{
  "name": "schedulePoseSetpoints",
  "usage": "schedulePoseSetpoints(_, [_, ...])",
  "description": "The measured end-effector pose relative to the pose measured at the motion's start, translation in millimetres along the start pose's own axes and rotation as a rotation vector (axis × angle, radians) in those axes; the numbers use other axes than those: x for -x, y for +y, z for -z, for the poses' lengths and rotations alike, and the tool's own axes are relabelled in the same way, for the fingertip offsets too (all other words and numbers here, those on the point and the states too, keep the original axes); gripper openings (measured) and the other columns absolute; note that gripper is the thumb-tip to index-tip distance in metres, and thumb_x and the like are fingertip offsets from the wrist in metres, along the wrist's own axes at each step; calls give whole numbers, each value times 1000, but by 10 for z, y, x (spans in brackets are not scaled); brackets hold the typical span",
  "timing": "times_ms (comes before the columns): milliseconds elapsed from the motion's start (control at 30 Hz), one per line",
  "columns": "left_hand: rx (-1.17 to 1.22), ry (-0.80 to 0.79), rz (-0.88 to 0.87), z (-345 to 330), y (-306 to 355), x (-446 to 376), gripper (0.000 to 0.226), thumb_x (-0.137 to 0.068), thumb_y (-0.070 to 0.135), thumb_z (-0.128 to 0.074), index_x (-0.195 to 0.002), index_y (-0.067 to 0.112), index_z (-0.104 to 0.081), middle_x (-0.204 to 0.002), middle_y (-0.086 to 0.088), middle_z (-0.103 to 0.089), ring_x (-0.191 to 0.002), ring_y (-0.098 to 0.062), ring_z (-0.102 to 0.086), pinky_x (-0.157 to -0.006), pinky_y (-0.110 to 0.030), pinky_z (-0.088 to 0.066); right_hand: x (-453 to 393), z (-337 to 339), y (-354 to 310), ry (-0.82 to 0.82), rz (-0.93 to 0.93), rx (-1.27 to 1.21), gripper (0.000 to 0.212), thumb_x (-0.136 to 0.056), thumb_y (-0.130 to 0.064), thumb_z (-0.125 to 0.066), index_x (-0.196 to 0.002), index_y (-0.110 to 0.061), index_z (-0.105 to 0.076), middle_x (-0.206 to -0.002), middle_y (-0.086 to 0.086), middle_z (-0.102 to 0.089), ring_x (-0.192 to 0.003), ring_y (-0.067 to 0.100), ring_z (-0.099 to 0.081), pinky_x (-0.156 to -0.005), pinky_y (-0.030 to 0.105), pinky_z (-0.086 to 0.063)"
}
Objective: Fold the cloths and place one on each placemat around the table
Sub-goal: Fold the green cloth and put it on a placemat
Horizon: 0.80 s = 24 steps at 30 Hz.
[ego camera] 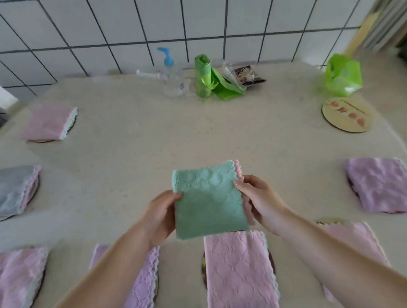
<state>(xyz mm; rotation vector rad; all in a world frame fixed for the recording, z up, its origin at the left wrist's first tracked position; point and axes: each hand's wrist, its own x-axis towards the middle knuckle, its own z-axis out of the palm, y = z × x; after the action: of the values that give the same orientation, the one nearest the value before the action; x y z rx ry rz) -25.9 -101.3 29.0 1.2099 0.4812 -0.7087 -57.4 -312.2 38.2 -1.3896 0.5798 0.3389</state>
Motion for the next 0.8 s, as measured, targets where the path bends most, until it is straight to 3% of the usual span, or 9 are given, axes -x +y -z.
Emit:
schedulePoseSetpoints(100, [-56, -71, 13, -315, -127, 77, 25, -93, 9, -46, -114, 0, -57, -102, -15, -68, -78, -22, -68, -59, -29, -56, 214, 361, 98, 76, -16, -192, 20, -92, -29, -55, -97, -11, -60, -33, -2, -33, -30, 14, -25, -43, 27, -20])
schedulePoseSetpoints(200, [-81, -135, 25, -649, -279, 136, 24, -93, 10, -48, -114, 2, -58, -106, -14, -69, -84, -22, -69, -65, -31, -58, 404, 744, 225, 80, -25, -327, 30, -90, -34, -56, -113, -16, -62, -34, -3, -32, -30, 12, -24, -46, 30, -16])
schedulePoseSetpoints(267, [-95, -166, 35, -938, -419, 162, 25, -93, 11, -48, -114, 3, -59, -108, -15, -69, -90, -24, -68, -68, -33, -58, 546, 1044, 304, 67, -13, -410, 34, -89, -31, -57, -120, -17, -60, -33, -2, -30, -31, 13, -23, -50, 27, -26])
schedulePoseSetpoints(300, [-111, -173, 41, -1091, -499, 170, 25, -94, 11, -48, -114, 4, -59, -108, -15, -69, -92, -25, -67, -70, -33, -58, 615, 1203, 343, 62, -10, -458, 35, -88, -30, -58, -120, -17, -61, -33, -1, -30, -31, 13, -24, -57, 24, -39])
schedulePoseSetpoints(367, [-125, -173, 46, -1435, -677, 173, 24, -94, 11, -47, -113, 4, -60, -104, -14, -70, -90, -24, -68, -71, -34, -59, 756, 1535, 366, 40, 4, -505, 33, -86, -25, -59, -118, -16, -63, -31, 0, -31, -31, 15, -27, -76, 35, -55])
schedulePoseSetpoints(433, [-130, -179, 57, -1816, -851, 167, 23, -95, 11, -45, -111, 5, -61, -104, -12, -71, -91, -24, -69, -70, -35, -59, 904, 1855, 330, 12, 28, -521, 27, -91, -17, -54, -116, -14, -62, -32, 1, -39, -34, 17, -41, -92, 51, -49])
schedulePoseSetpoints(500, [-138, -189, 62, -2223, -1034, 164, 23, -95, 11, -45, -111, 6, -61, -106, -12, -71, -95, -24, -68, -68, -35, -58, 999, 2241, 335, 32, 23, -543, 24, -94, -8, -47, -114, -13, -60, -31, 0, -44, -37, 14, -52, -85, 48, -50])
schedulePoseSetpoints(633, [-87, -118, 25, -2986, -1358, 184, 22, -95, 12, -45, -109, 6, -61, -104, -11, -71, -95, -24, -68, -70, -35, -56, 1014, 3067, 380, 37, 27, -488, 28, -93, -13, -51, -116, -18, -65, -29, 3, -32, -33, 16, -34, -73, 31, -56])
schedulePoseSetpoints(800, [-8, -43, 10, -3535, -1613, 287, 22, -94, 13, -48, -108, 4, -61, -107, -15, -69, -100, -29, -66, -81, -43, -52, 1029, 3712, 324, 28, -8, -432, 23, -93, -15, -53, -102, -24, -72, -29, 4, -29, -36, 21, -26, -69, 26, -55])
